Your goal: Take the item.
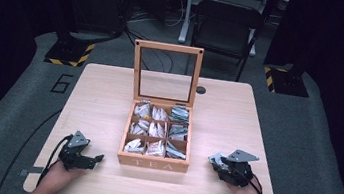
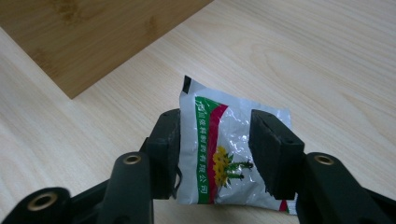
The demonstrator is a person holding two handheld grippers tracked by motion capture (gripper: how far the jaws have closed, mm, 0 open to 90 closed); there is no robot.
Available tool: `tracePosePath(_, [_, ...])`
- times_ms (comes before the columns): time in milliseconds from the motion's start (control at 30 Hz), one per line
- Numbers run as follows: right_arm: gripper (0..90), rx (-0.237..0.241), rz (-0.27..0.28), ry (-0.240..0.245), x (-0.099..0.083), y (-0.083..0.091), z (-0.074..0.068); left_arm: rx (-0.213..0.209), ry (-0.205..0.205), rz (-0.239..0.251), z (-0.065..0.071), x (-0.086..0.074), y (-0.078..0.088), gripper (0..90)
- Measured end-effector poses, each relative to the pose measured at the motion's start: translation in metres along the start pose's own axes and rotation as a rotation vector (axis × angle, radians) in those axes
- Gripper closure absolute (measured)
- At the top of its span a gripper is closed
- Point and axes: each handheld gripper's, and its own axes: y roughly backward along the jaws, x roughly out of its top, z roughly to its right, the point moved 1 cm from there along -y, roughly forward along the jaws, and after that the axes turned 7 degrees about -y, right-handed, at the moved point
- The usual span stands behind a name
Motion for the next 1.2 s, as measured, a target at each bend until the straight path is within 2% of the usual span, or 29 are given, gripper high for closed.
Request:
tracePosePath(167, [49.3, 0.021, 0.021, -0.025, 0.003, 0.0, -0.006, 0.0, 0.0, 0.0, 0.0, 0.0, 0.0, 13.8])
tracePosePath(267, [48.8, 0.039, 0.03, -0.017, 0.009, 0.002, -0.008, 0.0, -0.001, 0.0, 0.0, 0.0, 0.0, 13.8])
tracePosePath(500, [49.1, 0.031, 0.058, -0.008, 0.022, 0.011, -0.011, 0.0, 0.0, 0.0, 0.0, 0.0, 0.0, 13.8])
tracePosePath(600, [49.2, 0.045, 0.064, -0.047, 0.025, 0.015, -0.01, 0.0, -0.001, 0.0, 0.0, 0.0, 0.0, 13.8])
tracePosePath(733, [49.2, 0.057, 0.047, -0.055, 0.023, 0.018, -0.013, 0.0, -0.001, -0.001, 0.0, 0.0, 0.0, 13.8])
tracePosePath(933, [49.2, 0.095, 0.046, -0.046, 0.011, 0.017, -0.021, 0.0, 0.0, 0.0, 0.0, 0.0, 0.0, 13.8])
tracePosePath(1033, [49.3, 0.103, 0.029, 0.005, 0.006, 0.011, -0.026, 0.0, -0.001, 0.0, 0.0, 0.0, 0.0, 13.8])
tracePosePath(1200, [49.5, 0.138, -0.003, 0.016, 0.002, 0.002, -0.032, 0.0, 0.0, 0.0, 0.0, 0.0, 0.0, 13.8])
